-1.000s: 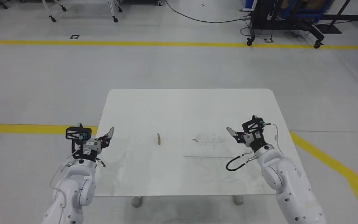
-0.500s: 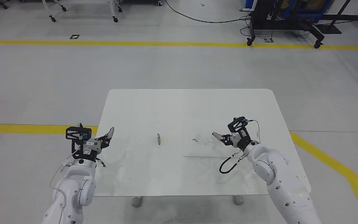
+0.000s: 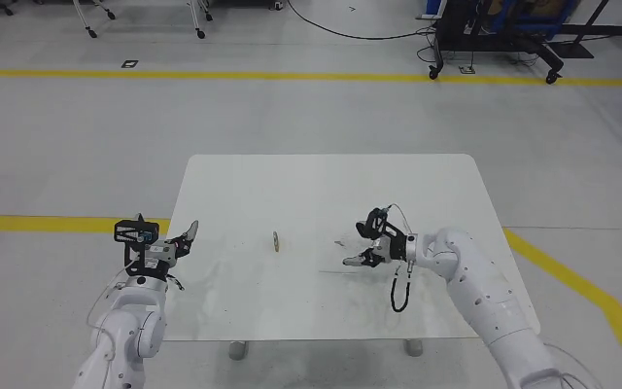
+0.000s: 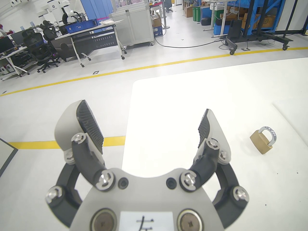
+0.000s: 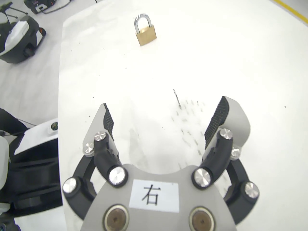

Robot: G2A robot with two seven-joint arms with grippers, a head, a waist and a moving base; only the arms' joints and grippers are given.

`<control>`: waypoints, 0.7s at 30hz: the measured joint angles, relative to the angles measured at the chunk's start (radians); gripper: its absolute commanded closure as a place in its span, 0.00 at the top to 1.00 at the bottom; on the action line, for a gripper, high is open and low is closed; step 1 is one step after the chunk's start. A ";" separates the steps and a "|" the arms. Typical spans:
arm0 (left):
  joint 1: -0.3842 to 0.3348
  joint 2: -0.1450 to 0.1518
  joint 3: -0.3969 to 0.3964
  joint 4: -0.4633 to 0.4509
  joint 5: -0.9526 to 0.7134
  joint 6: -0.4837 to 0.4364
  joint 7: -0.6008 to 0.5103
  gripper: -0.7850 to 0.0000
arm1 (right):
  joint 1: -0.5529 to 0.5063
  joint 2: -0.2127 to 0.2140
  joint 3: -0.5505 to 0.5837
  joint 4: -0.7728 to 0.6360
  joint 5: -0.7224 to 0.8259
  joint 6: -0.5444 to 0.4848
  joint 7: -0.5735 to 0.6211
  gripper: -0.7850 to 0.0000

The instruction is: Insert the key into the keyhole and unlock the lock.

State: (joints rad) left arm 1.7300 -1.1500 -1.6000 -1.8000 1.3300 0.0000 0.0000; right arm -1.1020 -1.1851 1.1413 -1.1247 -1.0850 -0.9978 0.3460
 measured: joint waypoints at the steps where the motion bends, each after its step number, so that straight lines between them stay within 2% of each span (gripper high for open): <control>1: 0.000 0.000 0.000 0.000 0.000 0.000 0.000 1.00 | 0.020 -0.002 -0.013 0.012 -0.010 -0.007 0.014 0.47; 5: 0.000 0.000 0.000 0.000 0.000 0.000 0.000 1.00 | 0.090 -0.011 -0.075 0.016 -0.119 0.009 0.040 0.44; 11: 0.000 0.000 0.000 0.000 0.000 0.000 0.000 1.00 | 0.122 -0.020 -0.157 -0.011 -0.284 0.051 0.019 0.36; 16: 0.000 0.000 0.000 0.000 0.000 0.000 0.000 1.00 | 0.147 -0.033 -0.206 0.010 -0.318 0.087 0.027 0.28; 19: 0.000 0.000 0.000 0.000 0.000 0.000 0.000 1.00 | 0.162 -0.040 -0.229 0.028 -0.322 0.096 0.027 0.13; 20: 0.000 0.000 0.000 0.000 0.000 0.000 0.000 1.00 | 0.168 -0.042 -0.236 0.035 -0.322 0.098 0.025 0.00; 21: 0.000 0.000 0.000 0.000 0.000 0.000 0.000 1.00 | 0.172 -0.044 -0.240 0.040 -0.323 0.100 0.023 0.00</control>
State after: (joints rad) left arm 1.7300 -1.1500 -1.6000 -1.8000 1.3300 0.0000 0.0000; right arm -0.9300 -1.2291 0.9009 -1.0844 -1.4082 -0.8974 0.3691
